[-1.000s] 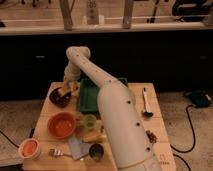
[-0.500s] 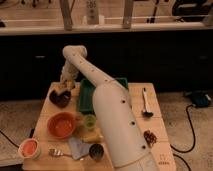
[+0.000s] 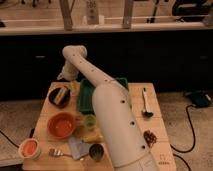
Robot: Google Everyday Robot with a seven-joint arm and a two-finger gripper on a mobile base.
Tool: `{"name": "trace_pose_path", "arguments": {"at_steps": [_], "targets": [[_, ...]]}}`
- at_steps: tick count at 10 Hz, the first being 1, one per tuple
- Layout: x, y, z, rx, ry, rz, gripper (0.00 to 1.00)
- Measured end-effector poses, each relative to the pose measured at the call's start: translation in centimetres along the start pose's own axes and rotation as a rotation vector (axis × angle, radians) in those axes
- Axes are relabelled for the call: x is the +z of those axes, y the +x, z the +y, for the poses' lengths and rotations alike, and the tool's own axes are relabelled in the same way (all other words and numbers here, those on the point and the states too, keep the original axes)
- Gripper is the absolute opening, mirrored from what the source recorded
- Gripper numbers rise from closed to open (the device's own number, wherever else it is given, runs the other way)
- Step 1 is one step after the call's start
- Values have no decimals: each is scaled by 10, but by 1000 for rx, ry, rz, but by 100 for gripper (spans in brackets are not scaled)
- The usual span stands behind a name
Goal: Place eraser in purple bowl
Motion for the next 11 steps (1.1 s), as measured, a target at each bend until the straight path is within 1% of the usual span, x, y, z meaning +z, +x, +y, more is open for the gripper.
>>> {"name": "trace_pose_path", "arguments": {"at_steps": [5,11], "targets": [[-3,4,3,-1,7,-6,80],[-2,2,3,-13,4,-14,80]]}}
